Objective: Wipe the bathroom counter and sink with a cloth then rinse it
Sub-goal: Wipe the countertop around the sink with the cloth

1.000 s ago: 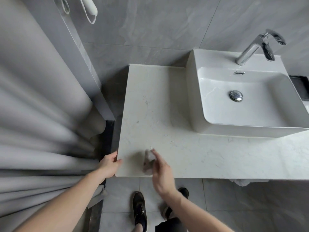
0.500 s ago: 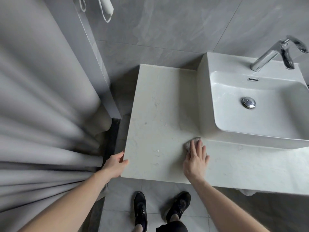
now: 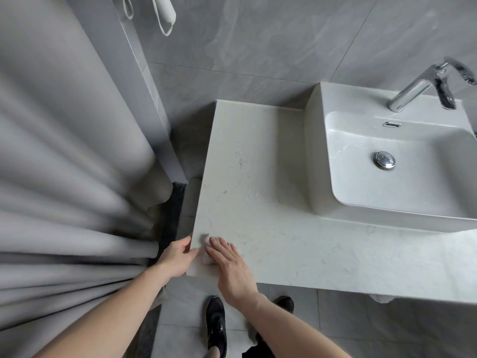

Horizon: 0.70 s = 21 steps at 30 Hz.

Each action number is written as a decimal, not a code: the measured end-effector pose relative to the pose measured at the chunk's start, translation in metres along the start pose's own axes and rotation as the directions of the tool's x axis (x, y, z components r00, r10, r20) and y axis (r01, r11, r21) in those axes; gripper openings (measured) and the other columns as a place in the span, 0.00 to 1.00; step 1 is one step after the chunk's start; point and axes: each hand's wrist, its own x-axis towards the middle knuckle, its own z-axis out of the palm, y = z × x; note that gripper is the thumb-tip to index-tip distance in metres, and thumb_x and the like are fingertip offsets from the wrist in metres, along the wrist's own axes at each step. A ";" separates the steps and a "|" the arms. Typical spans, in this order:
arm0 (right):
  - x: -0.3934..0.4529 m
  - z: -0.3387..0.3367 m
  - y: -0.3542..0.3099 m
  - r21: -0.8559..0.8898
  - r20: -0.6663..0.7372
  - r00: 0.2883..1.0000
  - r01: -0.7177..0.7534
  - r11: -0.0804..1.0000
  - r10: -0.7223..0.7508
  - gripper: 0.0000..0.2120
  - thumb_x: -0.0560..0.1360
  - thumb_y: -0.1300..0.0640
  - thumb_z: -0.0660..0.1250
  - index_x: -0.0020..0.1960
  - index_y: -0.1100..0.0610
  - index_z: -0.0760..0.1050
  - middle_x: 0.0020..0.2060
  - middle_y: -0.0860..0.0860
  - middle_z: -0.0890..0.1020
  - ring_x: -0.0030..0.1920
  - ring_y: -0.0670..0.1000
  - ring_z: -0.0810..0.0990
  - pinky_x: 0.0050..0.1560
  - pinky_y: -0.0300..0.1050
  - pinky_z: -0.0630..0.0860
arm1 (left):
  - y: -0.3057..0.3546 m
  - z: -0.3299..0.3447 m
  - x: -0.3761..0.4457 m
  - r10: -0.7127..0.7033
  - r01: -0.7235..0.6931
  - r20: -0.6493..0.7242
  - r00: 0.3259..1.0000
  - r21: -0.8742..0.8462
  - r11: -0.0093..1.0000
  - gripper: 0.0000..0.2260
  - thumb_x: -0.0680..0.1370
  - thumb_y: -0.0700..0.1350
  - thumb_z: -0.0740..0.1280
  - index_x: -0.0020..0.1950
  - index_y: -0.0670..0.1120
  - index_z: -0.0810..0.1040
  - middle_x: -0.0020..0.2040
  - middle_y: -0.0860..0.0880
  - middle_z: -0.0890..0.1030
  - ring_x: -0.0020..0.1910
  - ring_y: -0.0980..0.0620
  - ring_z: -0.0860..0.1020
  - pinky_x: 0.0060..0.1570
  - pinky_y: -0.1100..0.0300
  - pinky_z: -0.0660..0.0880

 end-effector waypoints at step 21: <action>0.008 -0.044 0.078 -0.074 -0.275 0.877 -0.427 0.901 0.393 0.34 0.80 0.63 0.55 0.84 0.52 0.51 0.84 0.49 0.52 0.84 0.54 0.47 0.82 0.58 0.45 | 0.029 0.005 -0.024 -0.046 0.047 -0.081 0.996 0.009 0.999 0.15 0.79 0.48 0.63 0.60 0.65 0.78 0.49 0.59 0.85 0.41 0.59 0.80 0.36 0.64 0.73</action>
